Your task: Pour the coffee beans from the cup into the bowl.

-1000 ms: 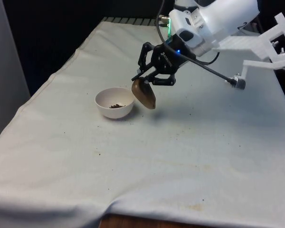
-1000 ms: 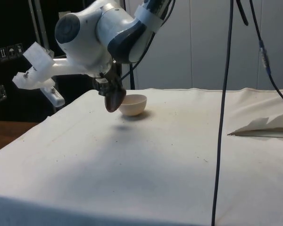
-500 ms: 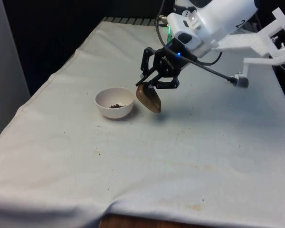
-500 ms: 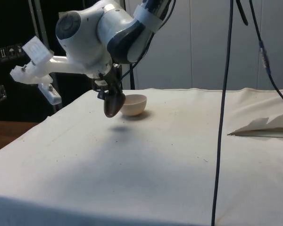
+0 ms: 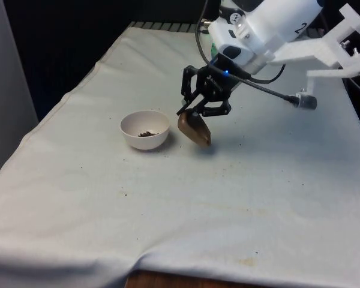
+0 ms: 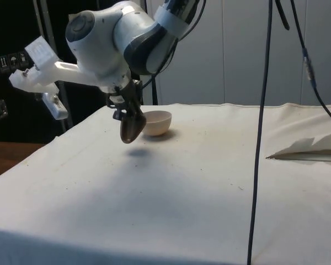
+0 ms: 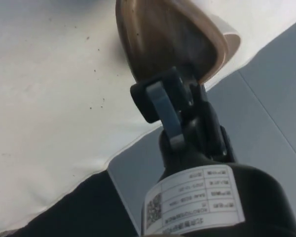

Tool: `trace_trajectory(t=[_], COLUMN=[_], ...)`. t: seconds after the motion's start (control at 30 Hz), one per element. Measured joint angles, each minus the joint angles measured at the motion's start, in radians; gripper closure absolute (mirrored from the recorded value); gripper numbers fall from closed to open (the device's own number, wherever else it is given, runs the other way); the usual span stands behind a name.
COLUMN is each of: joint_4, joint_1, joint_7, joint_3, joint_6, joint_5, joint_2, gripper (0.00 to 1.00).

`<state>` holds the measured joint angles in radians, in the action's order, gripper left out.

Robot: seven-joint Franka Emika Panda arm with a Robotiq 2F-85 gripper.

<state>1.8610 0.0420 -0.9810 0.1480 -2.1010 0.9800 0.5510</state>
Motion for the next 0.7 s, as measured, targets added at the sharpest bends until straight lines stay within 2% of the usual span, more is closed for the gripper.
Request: trace_trajectory(t=[0.7], joint_4=[-0.002], joint_1=[0.003], joint_7=[0.078], joint_3=[-0.024], joint_6=[-0.112], joint_5=[-0.101], joint_2=[0.012], gripper=[0.99])
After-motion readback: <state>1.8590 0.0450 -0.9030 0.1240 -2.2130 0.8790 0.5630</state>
